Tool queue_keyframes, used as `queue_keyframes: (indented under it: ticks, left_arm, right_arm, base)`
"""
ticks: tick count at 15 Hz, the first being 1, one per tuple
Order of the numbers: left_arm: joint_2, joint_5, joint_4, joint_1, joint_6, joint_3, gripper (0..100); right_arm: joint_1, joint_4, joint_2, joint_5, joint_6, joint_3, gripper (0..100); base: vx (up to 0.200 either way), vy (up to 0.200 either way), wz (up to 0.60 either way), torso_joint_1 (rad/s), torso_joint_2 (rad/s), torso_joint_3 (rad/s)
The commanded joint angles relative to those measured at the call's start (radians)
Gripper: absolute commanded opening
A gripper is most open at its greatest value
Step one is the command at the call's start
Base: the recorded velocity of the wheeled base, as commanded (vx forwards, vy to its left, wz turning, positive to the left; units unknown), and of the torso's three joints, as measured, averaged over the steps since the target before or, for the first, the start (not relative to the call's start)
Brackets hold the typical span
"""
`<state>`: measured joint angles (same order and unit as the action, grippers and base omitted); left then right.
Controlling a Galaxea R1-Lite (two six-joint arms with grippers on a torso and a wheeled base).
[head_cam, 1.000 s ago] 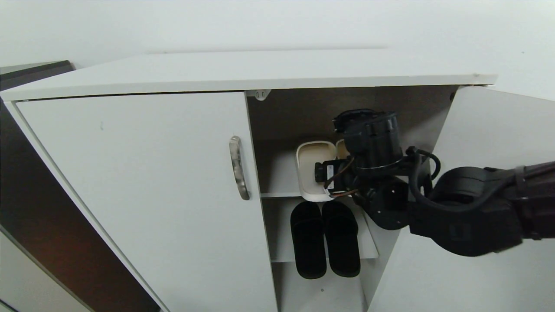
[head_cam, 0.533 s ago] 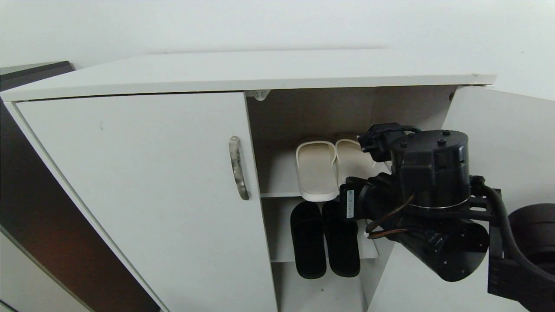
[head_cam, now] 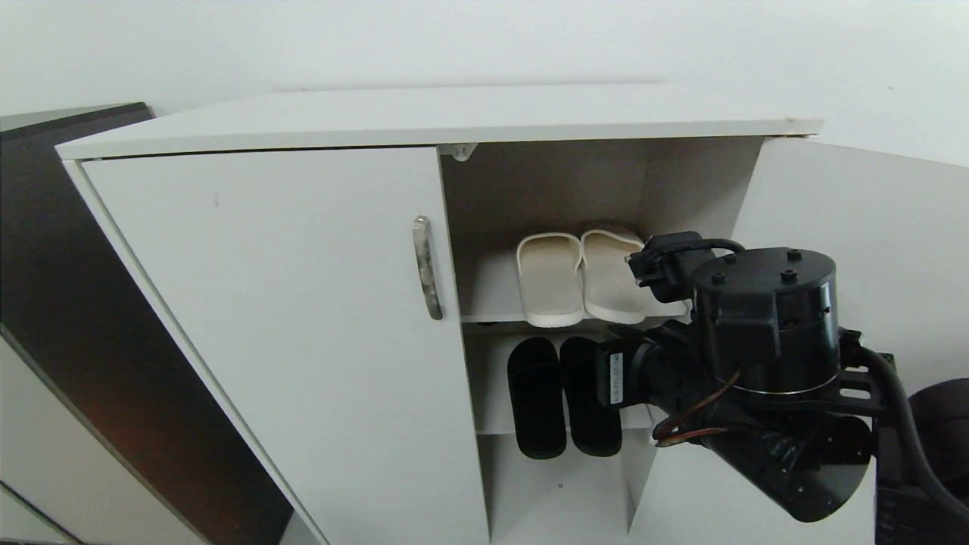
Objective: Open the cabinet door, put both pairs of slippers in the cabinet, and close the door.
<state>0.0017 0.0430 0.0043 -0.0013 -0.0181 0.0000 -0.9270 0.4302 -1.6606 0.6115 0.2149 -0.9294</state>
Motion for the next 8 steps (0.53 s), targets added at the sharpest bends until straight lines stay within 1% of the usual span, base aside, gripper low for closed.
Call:
queue_keyframes:
  ticks: [1, 2, 4, 6, 8]
  left_arm:
    - [0.000, 0.000, 0.000, 0.000, 0.000, 0.000, 0]
    - [0.000, 0.000, 0.000, 0.000, 0.000, 0.000, 0]
    - [0.000, 0.000, 0.000, 0.000, 0.000, 0.000, 0]
    - [0.000, 0.000, 0.000, 0.000, 0.000, 0.000, 0]
    - [0.000, 0.000, 0.000, 0.000, 0.000, 0.000, 0]
  right_arm:
    - [0.000, 0.004, -0.001, 0.001, 0.000, 0.007, 0]
    - [0.000, 0.005, -0.001, -0.002, 0.000, 0.017, 0]
    - [0.000, 0.030, -0.001, -0.044, 0.000, 0.040, 0]
    - [0.005, 0.067, -0.005, -0.050, -0.008, 0.055, 0]
    - [0.008, 0.071, -0.024, -0.050, -0.015, 0.064, 0]
  base:
    - [-0.200, 0.000, 0.00, 0.002, 0.00, 0.002]
    - [-0.200, 0.000, 0.00, 0.007, 0.00, 0.002]
    - [-0.200, 0.000, 0.00, 0.007, 0.00, 0.002]
    - [-0.200, 0.000, 0.00, 0.000, 0.00, 0.012]
    - [-0.200, 0.000, 0.00, 0.002, 0.00, 0.005]
